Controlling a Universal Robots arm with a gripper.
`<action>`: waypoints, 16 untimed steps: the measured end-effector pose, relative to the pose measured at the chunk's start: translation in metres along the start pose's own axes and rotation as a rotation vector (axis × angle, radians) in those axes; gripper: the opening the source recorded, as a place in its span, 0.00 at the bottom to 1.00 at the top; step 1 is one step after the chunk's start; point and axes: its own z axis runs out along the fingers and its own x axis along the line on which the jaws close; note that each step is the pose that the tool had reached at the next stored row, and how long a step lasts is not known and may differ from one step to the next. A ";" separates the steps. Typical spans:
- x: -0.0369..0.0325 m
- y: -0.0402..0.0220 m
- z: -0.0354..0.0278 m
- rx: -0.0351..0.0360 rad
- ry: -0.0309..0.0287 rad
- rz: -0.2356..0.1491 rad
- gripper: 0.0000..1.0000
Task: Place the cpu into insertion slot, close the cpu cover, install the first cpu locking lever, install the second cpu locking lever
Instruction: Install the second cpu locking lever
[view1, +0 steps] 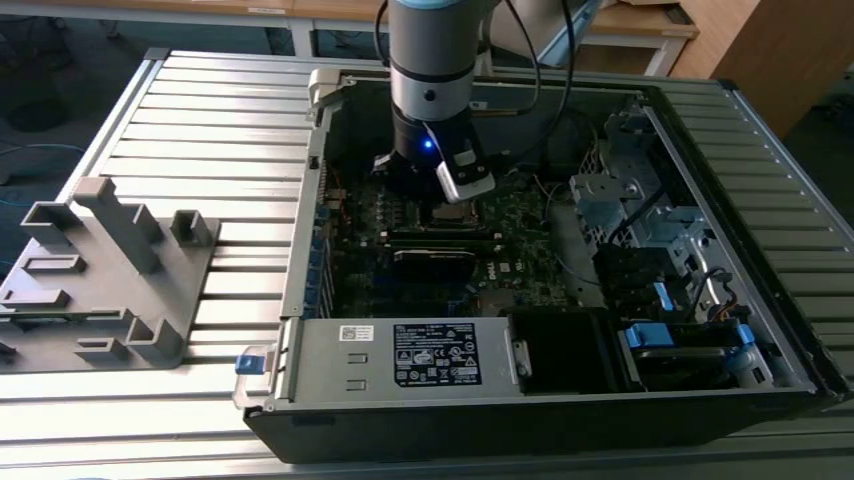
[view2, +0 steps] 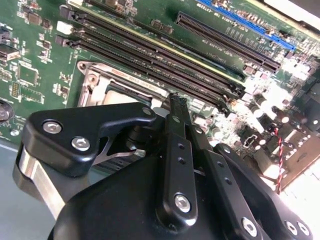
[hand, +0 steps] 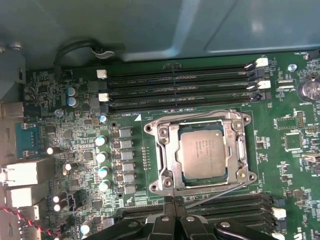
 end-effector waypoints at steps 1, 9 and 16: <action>0.0001 -0.0001 0.0008 0.0002 0.0000 0.000 0.11; -0.0002 -0.0035 0.0015 0.0012 -0.0002 0.000 0.11; 0.0004 -0.0061 0.0024 0.0008 -0.0002 0.000 0.11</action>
